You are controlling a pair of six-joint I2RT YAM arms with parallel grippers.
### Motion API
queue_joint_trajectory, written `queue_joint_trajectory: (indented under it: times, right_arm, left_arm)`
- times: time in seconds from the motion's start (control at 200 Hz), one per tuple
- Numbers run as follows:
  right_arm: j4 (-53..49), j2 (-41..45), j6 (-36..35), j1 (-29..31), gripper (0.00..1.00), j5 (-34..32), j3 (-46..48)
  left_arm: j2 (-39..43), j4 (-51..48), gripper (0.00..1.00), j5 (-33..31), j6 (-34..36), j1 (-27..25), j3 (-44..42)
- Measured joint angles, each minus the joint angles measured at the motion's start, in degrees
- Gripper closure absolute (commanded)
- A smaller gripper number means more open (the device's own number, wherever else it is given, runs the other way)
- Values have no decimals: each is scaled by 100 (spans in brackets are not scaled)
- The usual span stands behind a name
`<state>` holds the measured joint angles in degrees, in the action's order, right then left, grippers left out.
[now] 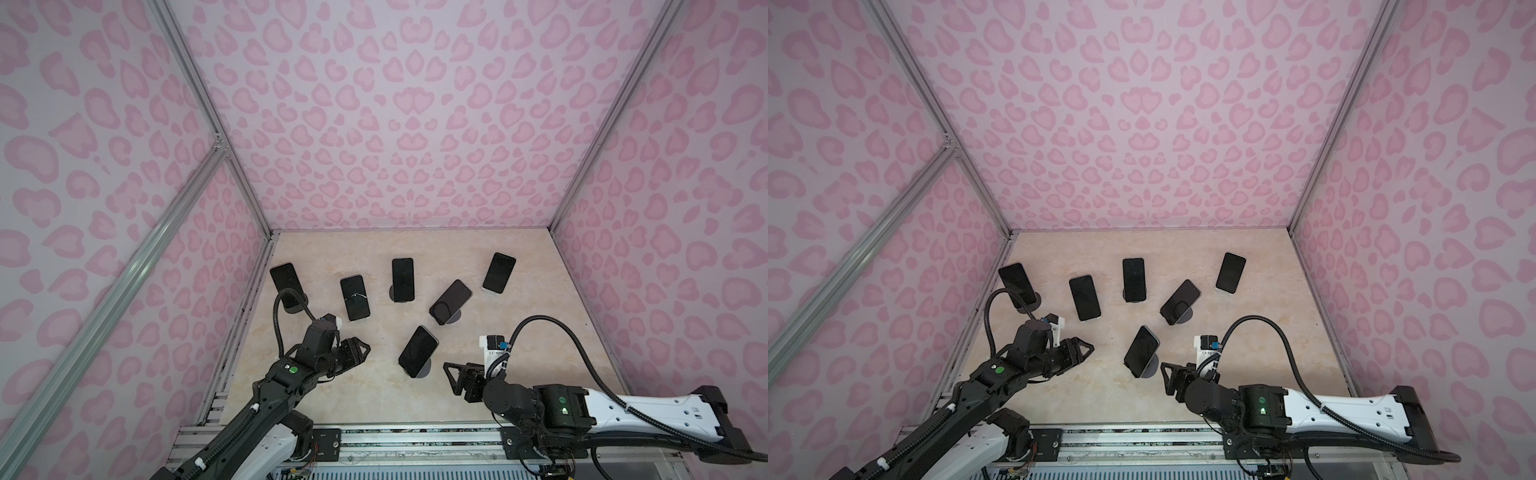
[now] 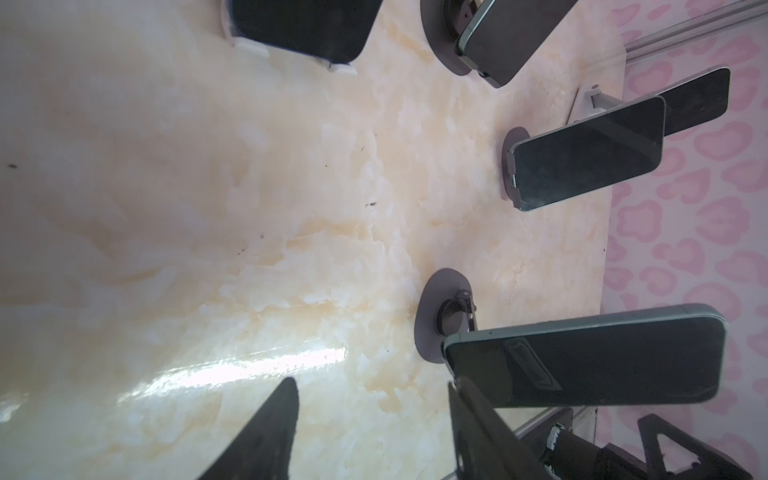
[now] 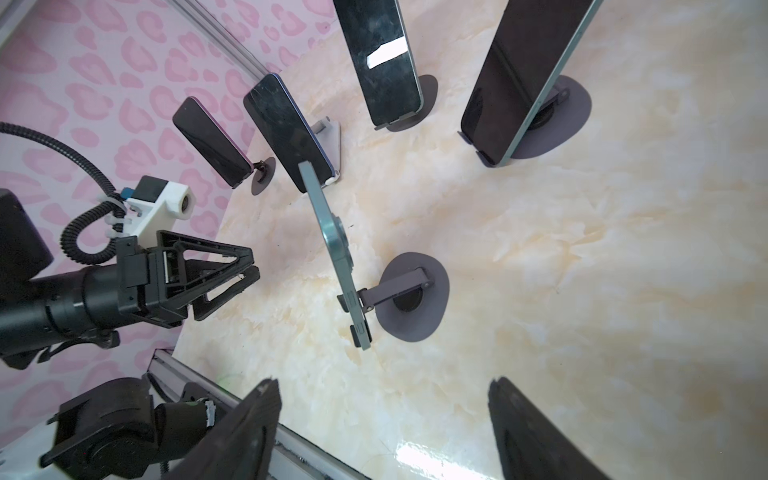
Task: Remove the phone from the phone stand
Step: 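Raise both arms and move grippers toward the teal phone nearest the robot, then close the right gripper on the teal phone while the left gripper hovers beside its stand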
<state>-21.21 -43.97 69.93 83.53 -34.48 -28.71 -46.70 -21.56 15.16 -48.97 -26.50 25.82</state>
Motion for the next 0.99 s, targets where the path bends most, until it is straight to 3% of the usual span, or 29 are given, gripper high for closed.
queue_joint_trajectory:
  times: [0.17,0.36,0.56,0.84,0.995]
  right_arm:
    - [116,-1126,210,614,3,-750,-675]
    - [162,-1814,400,772,2,-1036,-920]
    - [162,-1574,426,785,3,-1106,-785]
    - [-9,-1248,614,780,3,-1121,-474]
    - [-7,-1078,636,691,8,-1161,-348]
  left_arm:
    - [-319,299,35,-50,2,-63,319]
    - [-927,643,37,-105,2,-411,356]
    - [-1425,715,47,-387,15,-664,256]
    - [-1449,929,47,-658,44,-1386,9]
    - [-1700,1088,47,-796,17,-1523,-2]
